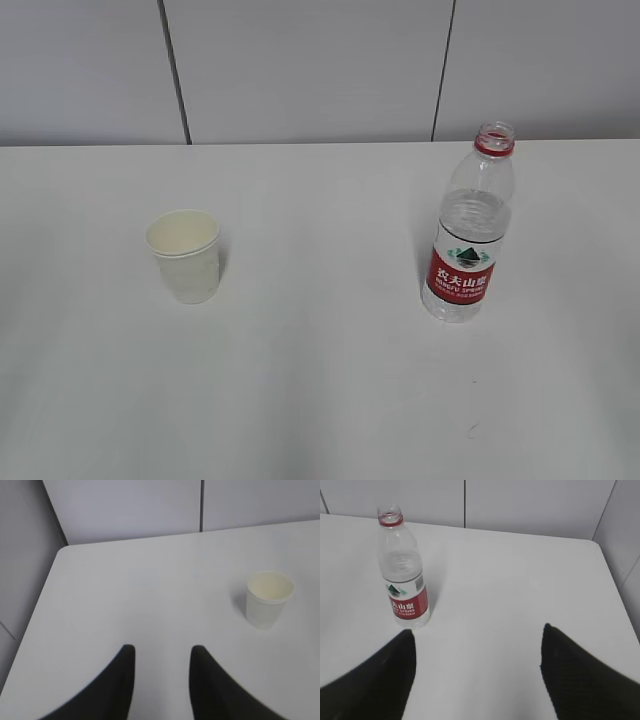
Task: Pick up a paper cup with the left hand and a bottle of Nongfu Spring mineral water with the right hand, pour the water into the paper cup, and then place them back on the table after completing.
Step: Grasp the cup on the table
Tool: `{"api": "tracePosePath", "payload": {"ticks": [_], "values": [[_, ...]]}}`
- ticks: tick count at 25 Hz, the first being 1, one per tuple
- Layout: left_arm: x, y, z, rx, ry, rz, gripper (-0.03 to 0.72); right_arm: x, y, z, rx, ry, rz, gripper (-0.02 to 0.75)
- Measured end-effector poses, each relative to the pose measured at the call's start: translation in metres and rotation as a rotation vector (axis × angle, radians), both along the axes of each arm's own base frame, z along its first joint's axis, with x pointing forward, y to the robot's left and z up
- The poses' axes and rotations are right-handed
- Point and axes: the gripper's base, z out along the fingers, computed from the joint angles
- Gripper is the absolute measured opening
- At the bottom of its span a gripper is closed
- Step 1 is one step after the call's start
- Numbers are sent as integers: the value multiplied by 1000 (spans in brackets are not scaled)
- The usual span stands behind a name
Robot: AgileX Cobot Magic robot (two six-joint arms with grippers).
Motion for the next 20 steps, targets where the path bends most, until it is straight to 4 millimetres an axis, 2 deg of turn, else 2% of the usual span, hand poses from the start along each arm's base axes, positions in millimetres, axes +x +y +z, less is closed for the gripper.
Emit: {"api": "tracePosePath", "payload": {"ticks": [5,9,12,16,20], "values": [[59,-11,6,-46,-52,-58,238,59,14,7,53,-10,21,572],[99,-19,1,-124,-69,-78,238,104,25,1,108,-9,36,572],[121,-21,-5,-141,-90,-82,238,131,32,-6,132,-17,55,572],[141,-24,-28,-149,-144,-90,238,155,39,-16,145,-30,80,572],[142,-24,-63,-161,-204,-97,238,168,42,-22,151,-40,96,572]]}}
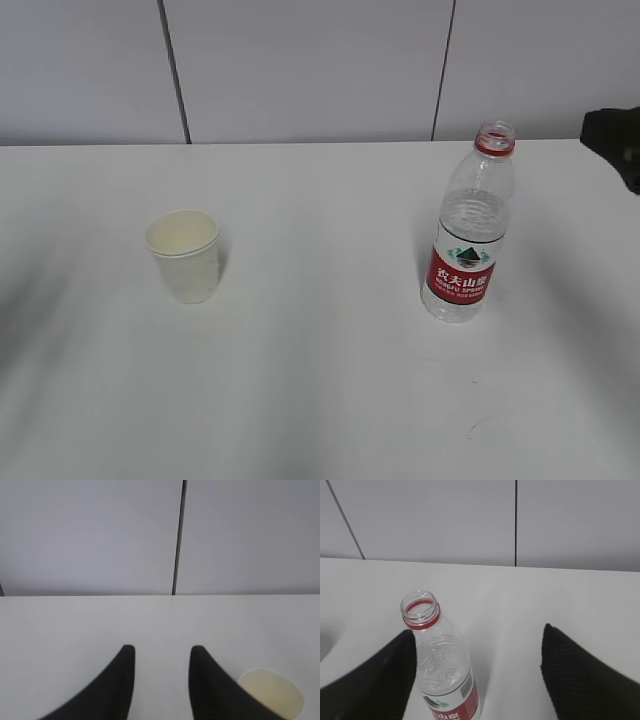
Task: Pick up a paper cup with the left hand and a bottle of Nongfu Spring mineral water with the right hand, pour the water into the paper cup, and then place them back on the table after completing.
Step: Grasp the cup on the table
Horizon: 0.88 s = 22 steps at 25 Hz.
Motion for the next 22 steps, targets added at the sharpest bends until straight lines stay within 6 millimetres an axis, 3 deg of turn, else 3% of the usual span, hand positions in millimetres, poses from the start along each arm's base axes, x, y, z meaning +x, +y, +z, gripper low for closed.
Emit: {"api": "tracePosePath", "payload": {"ticks": [9,16,22], "values": [[-8,-13,-62,-69,3,-140,238,16,5,-7,16,-34,21,572],[3,-25,-88,-84,23,-260,238,25,9,-9,36,-102,46,572],[11,-29,-107,-131,34,-291,238,18,10,-21,60,-163,71,572]]}}
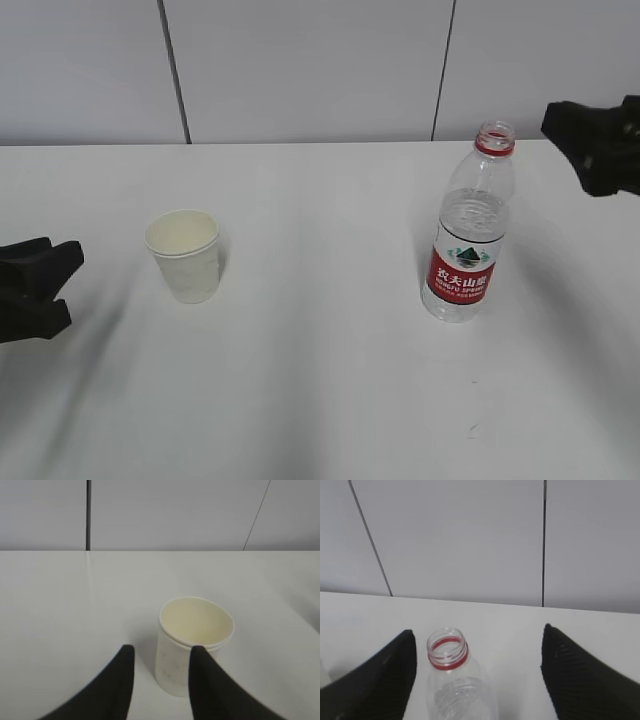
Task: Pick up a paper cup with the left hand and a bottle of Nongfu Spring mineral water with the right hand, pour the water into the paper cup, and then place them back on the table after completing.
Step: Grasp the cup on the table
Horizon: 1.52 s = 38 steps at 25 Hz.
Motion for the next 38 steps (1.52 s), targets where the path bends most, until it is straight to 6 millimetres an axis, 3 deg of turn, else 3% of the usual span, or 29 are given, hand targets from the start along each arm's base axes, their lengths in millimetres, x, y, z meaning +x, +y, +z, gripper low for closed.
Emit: {"api": "tracePosePath", "payload": {"ticks": [8,15,18,28,38], "values": [[2,-1,-10,21,26,-12,279,-15,0,-25,20,-13,24,572],[1,-4,-14,61,26,-66,550,-15,1,-23,32,-57,33,572],[2,-5,-25,89,66,-74,610,-15,1,-21,30,-73,36,572],[33,-12,-62,134,155,-153,617,-15,2,-18,5,-128,48,572],[63,-26,-73,144,116,-222,613,-15,2,-14,15,-166,54,572]]}}
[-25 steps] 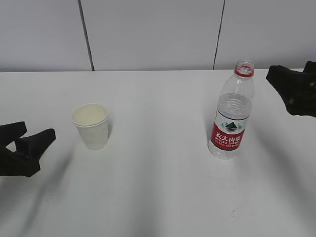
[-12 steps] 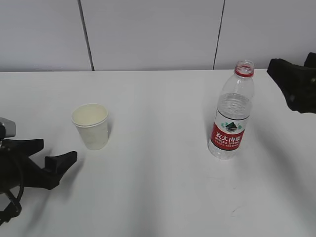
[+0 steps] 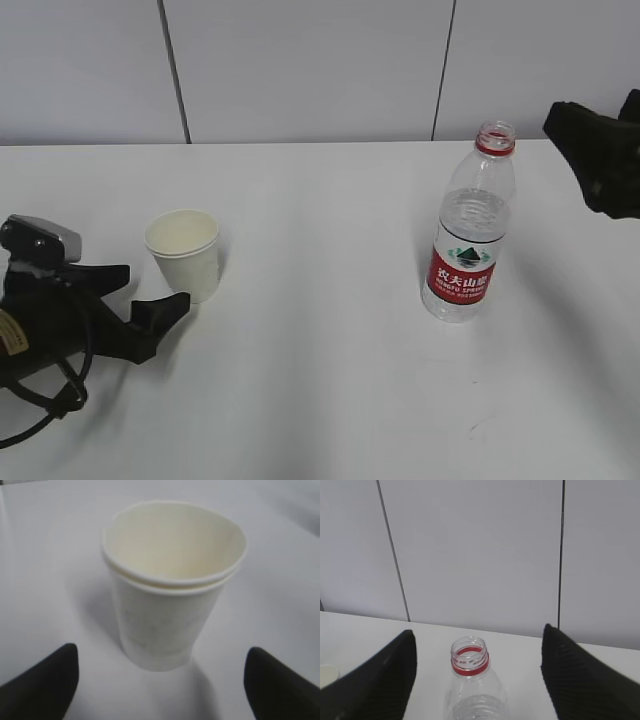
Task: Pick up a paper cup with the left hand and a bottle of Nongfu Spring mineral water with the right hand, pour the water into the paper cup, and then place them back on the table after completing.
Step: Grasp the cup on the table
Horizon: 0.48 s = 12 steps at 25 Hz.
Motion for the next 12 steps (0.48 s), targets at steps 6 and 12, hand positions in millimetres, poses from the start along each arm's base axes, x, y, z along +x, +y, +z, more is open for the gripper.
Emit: {"api": "tracePosePath", "payload": {"ticks": [6,12], "values": [[17,-20,-7,-11,-19,8,605,0,0,0,0,0,0,572],[33,-38,-16,-21,-37,-1,603,0,0,1,2,-8,1,572]]}}
